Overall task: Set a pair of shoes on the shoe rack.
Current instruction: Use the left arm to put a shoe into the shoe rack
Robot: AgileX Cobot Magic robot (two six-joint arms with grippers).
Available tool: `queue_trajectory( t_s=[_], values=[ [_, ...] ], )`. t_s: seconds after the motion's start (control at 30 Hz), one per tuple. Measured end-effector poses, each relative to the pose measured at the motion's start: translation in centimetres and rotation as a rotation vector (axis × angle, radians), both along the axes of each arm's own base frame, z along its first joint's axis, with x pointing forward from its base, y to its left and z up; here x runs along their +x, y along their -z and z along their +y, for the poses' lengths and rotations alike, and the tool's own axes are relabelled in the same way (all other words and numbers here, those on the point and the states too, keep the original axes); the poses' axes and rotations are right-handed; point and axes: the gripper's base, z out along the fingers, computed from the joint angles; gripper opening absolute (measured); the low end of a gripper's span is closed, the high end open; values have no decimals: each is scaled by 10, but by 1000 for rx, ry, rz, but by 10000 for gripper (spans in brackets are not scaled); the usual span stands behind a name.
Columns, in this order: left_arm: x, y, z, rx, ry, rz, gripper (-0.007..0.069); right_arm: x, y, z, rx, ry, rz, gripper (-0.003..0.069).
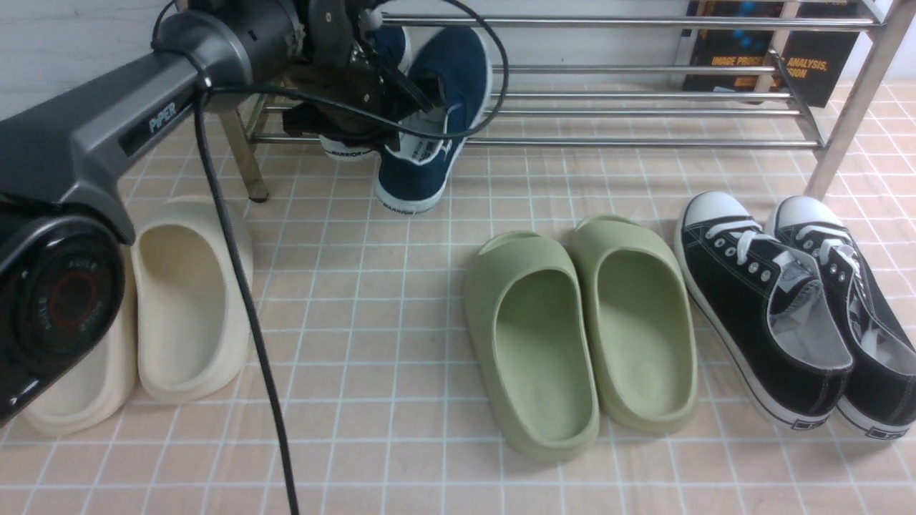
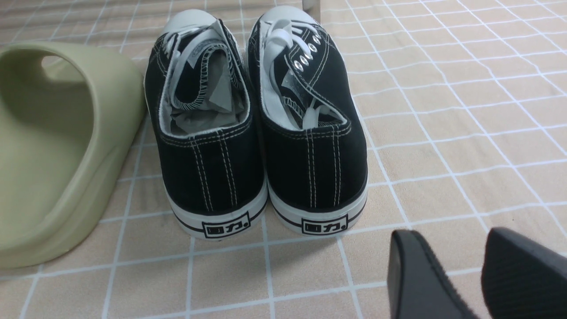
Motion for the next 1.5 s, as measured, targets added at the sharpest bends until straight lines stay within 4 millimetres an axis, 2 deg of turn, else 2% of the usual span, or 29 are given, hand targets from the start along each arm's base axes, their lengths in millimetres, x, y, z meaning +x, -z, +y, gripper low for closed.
queue_trajectory(
  t_s=[0.27, 0.37, 0.43, 0.47, 0.5, 0.53, 0.57, 0.73, 0.83, 0.9, 0.97, 1.0, 1.03, 1.07, 1.1, 1.2, 1.3, 1.5],
  values=[
    [22, 8, -2, -53, -20, -92, 69, 0, 0, 0, 0, 0, 0, 240],
    [26, 9, -3, -60, -21, -130, 143, 0, 0, 0, 0, 0, 0, 240],
    [27, 5, -2, -56, -20, -159, 218, 0, 0, 0, 0, 0, 0, 240],
    [27, 4, -2, -57, -19, -161, 225, 0, 0, 0, 0, 0, 0, 240],
    [26, 1, -2, -57, -19, -165, 279, 0, 0, 0, 0, 0, 0, 240],
    [25, -1, -2, -56, -19, -165, 293, 0, 0, 0, 0, 0, 0, 240],
    [21, -7, 0, -46, -16, -145, 337, 0, 0, 0, 0, 0, 0, 240],
    [-6, -49, 11, 81, 47, -99, 384, 0, 0, 0, 0, 0, 0, 240],
    [-27, -67, 17, 177, 140, -28, 367, 0, 0, 0, 0, 0, 0, 240],
    [-32, -66, 18, 200, 174, 10, 349, 0, 0, 0, 0, 0, 0, 240],
    [-35, -51, 14, 217, 251, 82, 290, 0, 0, 0, 0, 0, 0, 240],
    [-33, -37, 12, 208, 275, 117, 251, 0, 0, 0, 0, 0, 0, 240],
    [-32, -36, 11, 205, 277, 120, 244, 0, 0, 0, 0, 0, 0, 240],
    [-24, -11, 5, 177, 290, 149, 170, 0, 0, 0, 0, 0, 0, 240],
    [-23, -9, 5, 173, 290, 151, 163, 0, 0, 0, 0, 0, 0, 240],
    [-8, 21, -4, 113, 281, 136, 50, 0, 0, 0, 0, 0, 0, 240],
    [-3, 28, -7, 85, 272, 116, 8, 0, 0, 0, 0, 0, 0, 240],
    [4, 21, -12, 44, 246, 6, 2, 0, 0, 0, 0, 0, 0, 240]
  ],
)
